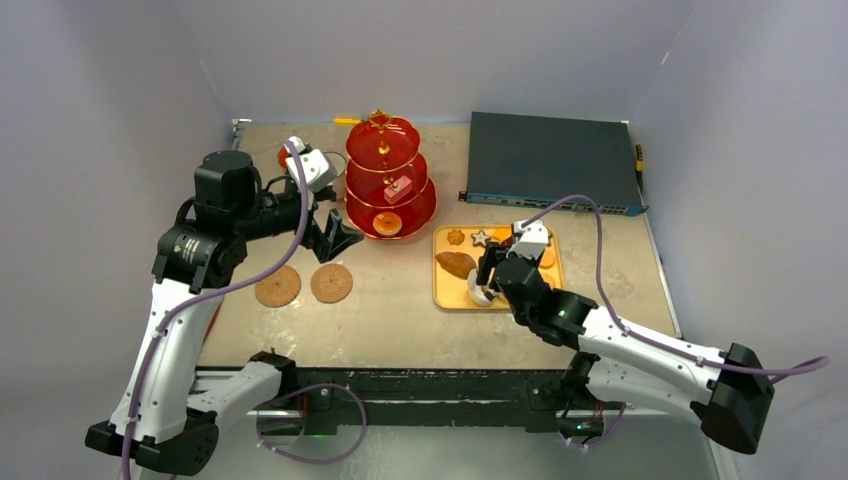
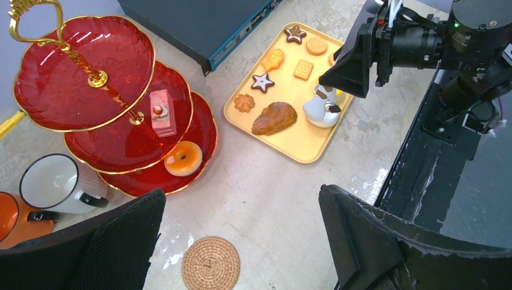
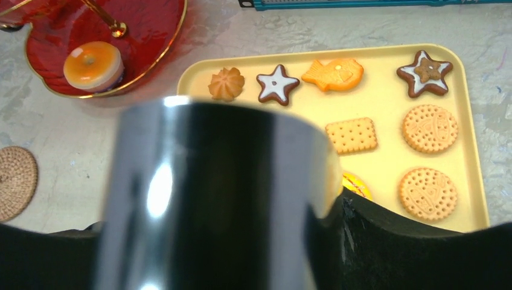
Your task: Serve the afternoon tea
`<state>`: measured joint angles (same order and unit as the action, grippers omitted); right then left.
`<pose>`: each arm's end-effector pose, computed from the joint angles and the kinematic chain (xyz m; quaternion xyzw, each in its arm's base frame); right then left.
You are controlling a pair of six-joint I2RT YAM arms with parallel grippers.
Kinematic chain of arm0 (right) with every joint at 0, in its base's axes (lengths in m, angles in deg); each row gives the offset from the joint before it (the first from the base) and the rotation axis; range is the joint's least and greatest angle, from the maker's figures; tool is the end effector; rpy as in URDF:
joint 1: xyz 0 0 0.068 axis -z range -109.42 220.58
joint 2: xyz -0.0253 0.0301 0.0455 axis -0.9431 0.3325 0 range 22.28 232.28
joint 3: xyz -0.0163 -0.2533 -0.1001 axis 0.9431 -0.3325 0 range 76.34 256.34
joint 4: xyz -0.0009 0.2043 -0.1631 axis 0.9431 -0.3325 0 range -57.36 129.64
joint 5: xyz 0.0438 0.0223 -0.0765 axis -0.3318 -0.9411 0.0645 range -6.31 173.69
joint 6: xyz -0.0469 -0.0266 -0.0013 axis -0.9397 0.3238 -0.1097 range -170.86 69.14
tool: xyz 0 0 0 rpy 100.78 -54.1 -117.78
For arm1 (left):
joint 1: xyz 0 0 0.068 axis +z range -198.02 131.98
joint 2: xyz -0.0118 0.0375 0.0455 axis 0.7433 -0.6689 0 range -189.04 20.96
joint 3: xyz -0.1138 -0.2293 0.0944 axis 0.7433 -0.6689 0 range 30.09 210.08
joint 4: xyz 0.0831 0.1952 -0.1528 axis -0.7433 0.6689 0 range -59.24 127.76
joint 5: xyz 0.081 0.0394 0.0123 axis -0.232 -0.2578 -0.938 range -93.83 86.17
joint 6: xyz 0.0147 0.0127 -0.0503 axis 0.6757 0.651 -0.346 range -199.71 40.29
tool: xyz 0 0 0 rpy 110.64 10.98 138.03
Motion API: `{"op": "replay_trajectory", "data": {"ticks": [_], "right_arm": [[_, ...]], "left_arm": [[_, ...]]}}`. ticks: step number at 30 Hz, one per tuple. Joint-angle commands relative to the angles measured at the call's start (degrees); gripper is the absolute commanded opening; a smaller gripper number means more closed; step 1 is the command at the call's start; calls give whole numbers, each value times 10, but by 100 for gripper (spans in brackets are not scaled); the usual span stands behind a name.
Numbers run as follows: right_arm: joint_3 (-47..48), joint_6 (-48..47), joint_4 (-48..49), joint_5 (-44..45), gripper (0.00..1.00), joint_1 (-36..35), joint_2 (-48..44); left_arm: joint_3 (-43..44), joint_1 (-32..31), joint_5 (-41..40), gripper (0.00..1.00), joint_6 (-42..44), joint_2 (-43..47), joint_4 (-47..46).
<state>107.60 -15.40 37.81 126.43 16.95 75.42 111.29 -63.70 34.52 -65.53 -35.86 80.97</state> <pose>0.1399 0.1491 0.2488 0.0736 0.8014 0.1397 0.5769 0.1534 -0.0661 0.4458 0.3747 0.7283 -0.2849 0.4980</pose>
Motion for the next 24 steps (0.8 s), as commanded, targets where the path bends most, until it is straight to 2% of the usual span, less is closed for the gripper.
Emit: {"op": "replay_trajectory", "data": {"ticks": [1, 13, 16, 20, 22, 24], "right_arm": [[19, 4, -51, 14, 68, -5, -8], [37, -5, -55, 25, 69, -28, 31], [42, -8, -51, 41, 63, -46, 35], [48, -17, -48, 59, 49, -60, 37], [49, -21, -45, 63, 47, -60, 38], [53, -19, -55, 67, 51, -60, 44]], "left_arm": [[16, -1, 11, 99, -5, 0, -23], [20, -1, 11, 99, -3, -5, -24], [21, -1, 11, 99, -3, -6, -26], [22, -1, 9, 99, -5, -6, -29], [23, -2, 9, 99, -5, -6, -28], [23, -1, 10, 99, -4, -5, -28]]}}
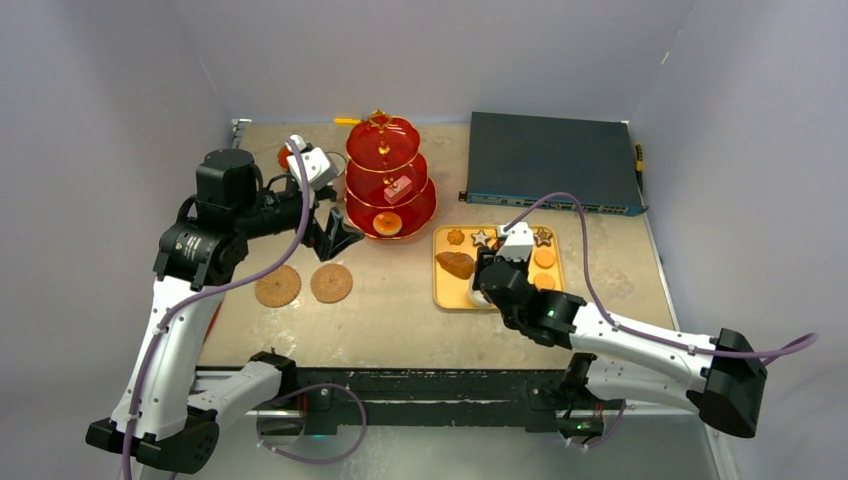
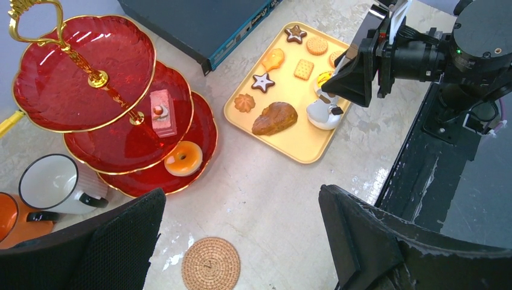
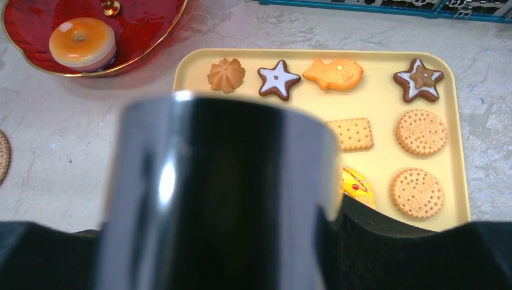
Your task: Serve the afternoon tea
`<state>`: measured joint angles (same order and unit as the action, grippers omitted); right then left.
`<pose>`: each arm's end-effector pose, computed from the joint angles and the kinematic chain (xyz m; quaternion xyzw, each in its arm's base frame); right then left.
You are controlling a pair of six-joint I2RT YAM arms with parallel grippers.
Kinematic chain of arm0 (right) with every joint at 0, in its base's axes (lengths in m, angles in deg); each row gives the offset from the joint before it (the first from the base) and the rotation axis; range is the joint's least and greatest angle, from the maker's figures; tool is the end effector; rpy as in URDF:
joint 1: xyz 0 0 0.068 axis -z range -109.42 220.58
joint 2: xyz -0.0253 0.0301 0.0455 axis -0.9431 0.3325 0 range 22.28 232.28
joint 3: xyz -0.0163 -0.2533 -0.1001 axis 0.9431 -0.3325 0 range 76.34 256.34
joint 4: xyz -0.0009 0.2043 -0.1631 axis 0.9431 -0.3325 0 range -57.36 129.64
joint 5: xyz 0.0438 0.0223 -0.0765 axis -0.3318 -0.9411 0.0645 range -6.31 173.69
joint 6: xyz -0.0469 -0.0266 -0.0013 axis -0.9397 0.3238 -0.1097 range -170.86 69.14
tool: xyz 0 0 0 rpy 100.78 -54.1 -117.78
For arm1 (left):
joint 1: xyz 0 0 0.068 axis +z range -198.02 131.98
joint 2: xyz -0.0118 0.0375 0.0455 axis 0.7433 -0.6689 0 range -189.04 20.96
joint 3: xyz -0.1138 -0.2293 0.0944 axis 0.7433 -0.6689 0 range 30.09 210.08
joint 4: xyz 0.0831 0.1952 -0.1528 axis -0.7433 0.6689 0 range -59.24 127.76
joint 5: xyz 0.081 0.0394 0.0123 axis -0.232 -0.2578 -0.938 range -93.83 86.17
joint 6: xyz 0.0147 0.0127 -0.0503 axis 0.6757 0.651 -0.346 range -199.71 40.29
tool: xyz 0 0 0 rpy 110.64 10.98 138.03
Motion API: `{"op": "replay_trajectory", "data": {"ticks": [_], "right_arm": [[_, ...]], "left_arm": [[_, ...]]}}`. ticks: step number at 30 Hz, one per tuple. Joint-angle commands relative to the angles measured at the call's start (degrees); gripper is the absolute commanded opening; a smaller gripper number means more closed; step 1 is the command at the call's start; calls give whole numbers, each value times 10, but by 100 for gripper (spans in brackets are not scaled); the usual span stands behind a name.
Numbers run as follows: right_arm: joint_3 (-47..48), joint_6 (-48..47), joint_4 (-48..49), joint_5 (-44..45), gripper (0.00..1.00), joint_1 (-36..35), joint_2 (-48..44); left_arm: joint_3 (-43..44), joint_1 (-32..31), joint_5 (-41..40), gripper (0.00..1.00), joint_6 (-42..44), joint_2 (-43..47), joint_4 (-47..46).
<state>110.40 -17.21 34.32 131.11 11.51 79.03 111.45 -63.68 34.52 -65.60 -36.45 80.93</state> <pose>0.1310 0.1675 0.2490 0.0293 0.8112 0.1034 0.5748 0.1565 -0.0668 0.4452 0.3737 0.7304 -0.2857 0.4952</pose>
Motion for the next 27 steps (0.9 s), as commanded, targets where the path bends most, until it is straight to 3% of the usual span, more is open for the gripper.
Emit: {"op": "replay_trajectory", "data": {"ticks": [1, 6, 27], "right_arm": [[28, 2, -26, 22, 55, -7, 11], [39, 5, -45, 38, 64, -13, 11], [6, 42, -31, 12, 69, -15, -1]], "left_arm": [[21, -2, 10, 99, -3, 1, -27], [23, -2, 11, 99, -3, 0, -28], [23, -1, 12, 99, 5, 7, -19]]}}
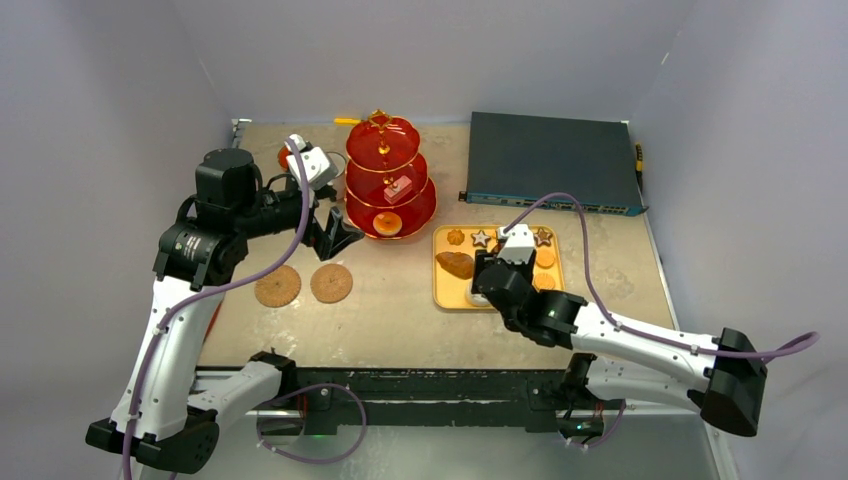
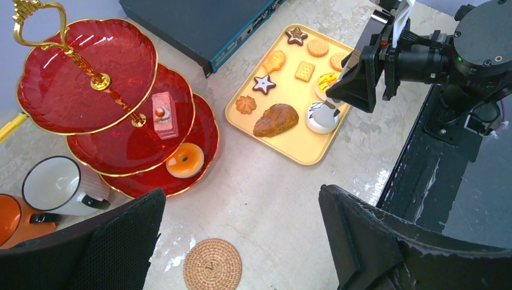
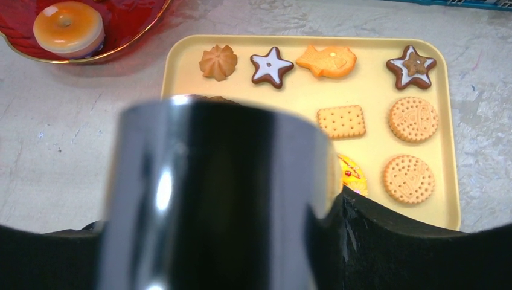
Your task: Serve the afternoon tea
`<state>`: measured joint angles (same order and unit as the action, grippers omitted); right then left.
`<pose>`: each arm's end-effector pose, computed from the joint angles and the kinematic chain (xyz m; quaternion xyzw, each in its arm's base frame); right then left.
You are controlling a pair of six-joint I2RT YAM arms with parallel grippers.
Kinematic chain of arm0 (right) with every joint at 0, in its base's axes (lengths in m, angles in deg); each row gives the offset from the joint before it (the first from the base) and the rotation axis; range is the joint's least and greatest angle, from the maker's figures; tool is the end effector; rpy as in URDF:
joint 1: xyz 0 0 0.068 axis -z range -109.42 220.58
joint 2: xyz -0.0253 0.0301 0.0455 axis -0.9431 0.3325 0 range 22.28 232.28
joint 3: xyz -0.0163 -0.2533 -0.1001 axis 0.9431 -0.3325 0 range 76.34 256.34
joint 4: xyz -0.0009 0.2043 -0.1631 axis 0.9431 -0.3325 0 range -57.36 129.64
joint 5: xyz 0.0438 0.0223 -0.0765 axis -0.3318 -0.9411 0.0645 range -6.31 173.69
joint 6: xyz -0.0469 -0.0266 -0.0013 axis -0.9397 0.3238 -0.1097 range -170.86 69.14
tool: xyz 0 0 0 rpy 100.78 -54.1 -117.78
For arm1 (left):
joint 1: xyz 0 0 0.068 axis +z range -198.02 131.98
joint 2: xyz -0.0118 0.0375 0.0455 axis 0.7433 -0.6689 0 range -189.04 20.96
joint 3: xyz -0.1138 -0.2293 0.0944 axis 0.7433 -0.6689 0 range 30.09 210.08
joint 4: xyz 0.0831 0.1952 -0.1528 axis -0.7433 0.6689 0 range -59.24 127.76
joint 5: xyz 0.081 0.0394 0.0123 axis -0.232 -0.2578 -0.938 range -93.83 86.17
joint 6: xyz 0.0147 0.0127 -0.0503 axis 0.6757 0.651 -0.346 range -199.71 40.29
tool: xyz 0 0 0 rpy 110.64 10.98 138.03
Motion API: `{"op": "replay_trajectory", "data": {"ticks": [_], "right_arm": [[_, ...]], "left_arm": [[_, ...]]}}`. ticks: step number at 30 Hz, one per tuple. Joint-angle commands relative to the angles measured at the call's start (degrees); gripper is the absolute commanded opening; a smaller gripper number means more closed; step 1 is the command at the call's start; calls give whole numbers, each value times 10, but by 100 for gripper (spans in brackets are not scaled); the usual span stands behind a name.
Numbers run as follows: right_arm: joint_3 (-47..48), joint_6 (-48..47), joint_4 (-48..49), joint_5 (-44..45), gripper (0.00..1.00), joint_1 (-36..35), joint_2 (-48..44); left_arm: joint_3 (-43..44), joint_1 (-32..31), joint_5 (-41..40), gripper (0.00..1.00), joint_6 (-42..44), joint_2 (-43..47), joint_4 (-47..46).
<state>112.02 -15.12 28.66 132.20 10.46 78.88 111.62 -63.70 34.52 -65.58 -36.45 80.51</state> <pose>0.1267 0.1668 0.2509 0.0267 0.8212 0.0880 0.5632 0.1564 -0.0669 0.4467 0.3747 0.7274 -0.2849 0.4993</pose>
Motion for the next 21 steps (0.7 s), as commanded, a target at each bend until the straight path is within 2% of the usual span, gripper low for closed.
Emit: {"op": "replay_trajectory", "data": {"ticks": [1, 13, 21], "right_arm": [[-13, 20, 33, -4, 69, -4, 1], [-38, 29, 68, -21, 69, -4, 19], [-38, 21, 73, 6, 50, -4, -40]], "left_arm": [[22, -1, 11, 99, 5, 7, -15], [23, -1, 9, 99, 9, 11, -12], [21, -1, 7, 99, 8, 12, -12]]}}
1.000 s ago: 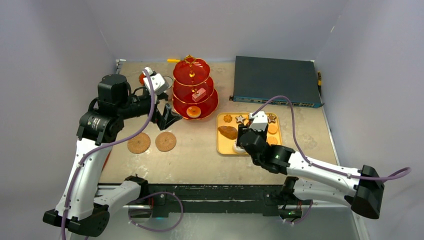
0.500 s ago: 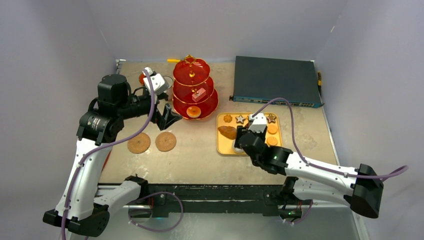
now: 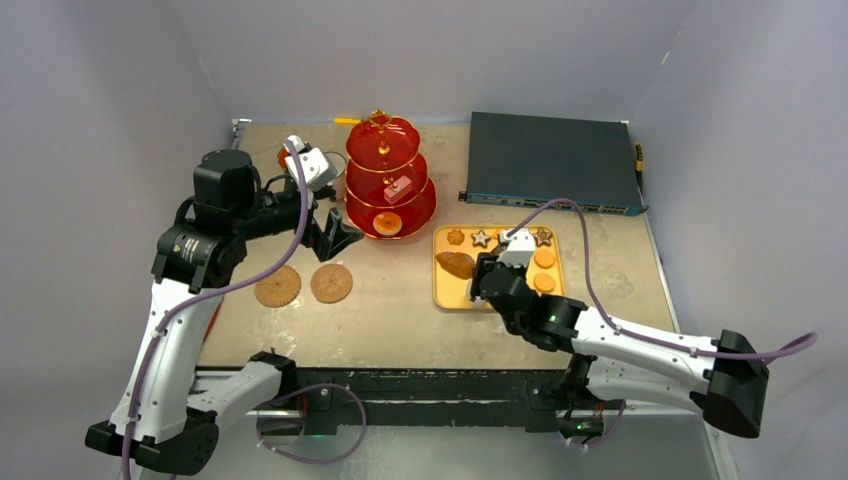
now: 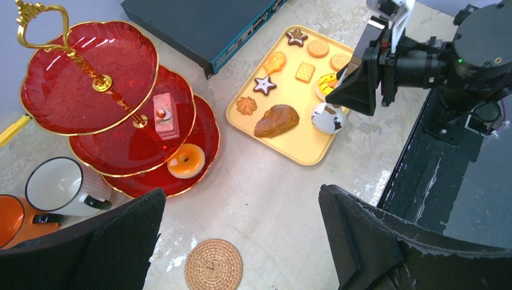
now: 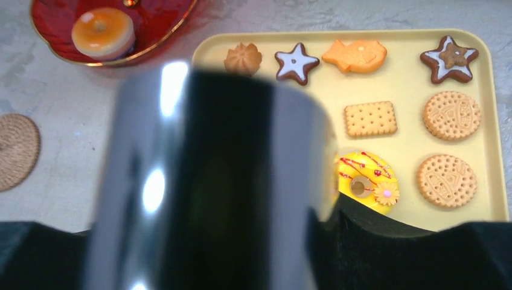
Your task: Serve the afternoon tea
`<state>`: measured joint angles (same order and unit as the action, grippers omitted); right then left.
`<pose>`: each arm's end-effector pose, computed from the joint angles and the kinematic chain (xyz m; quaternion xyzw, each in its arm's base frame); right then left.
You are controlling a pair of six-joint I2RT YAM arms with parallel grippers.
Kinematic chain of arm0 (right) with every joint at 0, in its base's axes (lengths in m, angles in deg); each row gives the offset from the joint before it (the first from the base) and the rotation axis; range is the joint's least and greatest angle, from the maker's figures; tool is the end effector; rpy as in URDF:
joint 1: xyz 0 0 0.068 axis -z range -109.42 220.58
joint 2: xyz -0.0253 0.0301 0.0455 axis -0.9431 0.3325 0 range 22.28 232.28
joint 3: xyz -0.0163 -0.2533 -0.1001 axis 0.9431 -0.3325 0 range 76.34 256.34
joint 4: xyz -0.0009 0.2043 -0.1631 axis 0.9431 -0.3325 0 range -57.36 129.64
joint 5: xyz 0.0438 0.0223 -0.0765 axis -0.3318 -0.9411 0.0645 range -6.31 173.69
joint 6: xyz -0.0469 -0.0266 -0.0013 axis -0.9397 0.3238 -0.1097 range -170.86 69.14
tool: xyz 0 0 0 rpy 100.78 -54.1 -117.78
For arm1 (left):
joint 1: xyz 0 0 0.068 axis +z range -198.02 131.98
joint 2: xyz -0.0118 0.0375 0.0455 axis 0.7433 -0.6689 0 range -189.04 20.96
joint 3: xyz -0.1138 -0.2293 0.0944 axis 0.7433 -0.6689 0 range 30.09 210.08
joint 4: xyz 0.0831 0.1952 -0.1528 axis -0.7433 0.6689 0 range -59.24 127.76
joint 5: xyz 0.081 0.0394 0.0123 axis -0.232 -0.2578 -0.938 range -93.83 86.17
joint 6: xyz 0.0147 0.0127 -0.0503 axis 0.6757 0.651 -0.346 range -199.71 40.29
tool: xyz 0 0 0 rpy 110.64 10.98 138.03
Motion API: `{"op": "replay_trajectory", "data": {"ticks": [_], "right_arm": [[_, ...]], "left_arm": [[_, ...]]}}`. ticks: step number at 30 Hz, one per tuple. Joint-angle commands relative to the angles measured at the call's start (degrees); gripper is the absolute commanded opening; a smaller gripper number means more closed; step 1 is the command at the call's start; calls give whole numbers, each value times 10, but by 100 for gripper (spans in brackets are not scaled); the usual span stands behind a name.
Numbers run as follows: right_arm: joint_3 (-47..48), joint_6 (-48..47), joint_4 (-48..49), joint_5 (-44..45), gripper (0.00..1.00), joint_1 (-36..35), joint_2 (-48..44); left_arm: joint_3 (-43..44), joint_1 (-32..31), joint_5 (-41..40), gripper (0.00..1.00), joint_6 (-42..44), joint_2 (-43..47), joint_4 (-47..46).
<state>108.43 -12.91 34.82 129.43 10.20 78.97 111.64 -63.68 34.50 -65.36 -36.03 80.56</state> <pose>0.1255 0.1689 0.2381 0.0376 0.8185 0.1322 0.5578 0.1540 -0.0662 0.4478 0.3763 0.7250 -0.2831 0.5026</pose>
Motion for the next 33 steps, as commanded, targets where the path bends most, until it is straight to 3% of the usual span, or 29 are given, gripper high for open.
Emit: {"op": "replay_trajectory", "data": {"ticks": [1, 6, 11, 17, 22, 33], "right_arm": [[-4, 1, 13, 35, 47, -1, -50], [-10, 13, 26, 16, 39, -1, -100], [-5, -27, 117, 19, 36, 3, -101], [24, -29, 189, -56, 25, 75, -29], [24, -16, 317, -135, 26, 152, 6], [146, 16, 469, -214, 27, 217, 235]], "left_arm": [[21, -1, 7, 99, 6, 8, -12], [21, -1, 8, 99, 4, 10, -14], [24, -2, 9, 99, 3, 10, -15], [28, -1, 4, 99, 6, 18, -8], [30, -2, 2, 99, 10, 21, -3], [31, -1, 2, 100, 11, 20, -2]]}}
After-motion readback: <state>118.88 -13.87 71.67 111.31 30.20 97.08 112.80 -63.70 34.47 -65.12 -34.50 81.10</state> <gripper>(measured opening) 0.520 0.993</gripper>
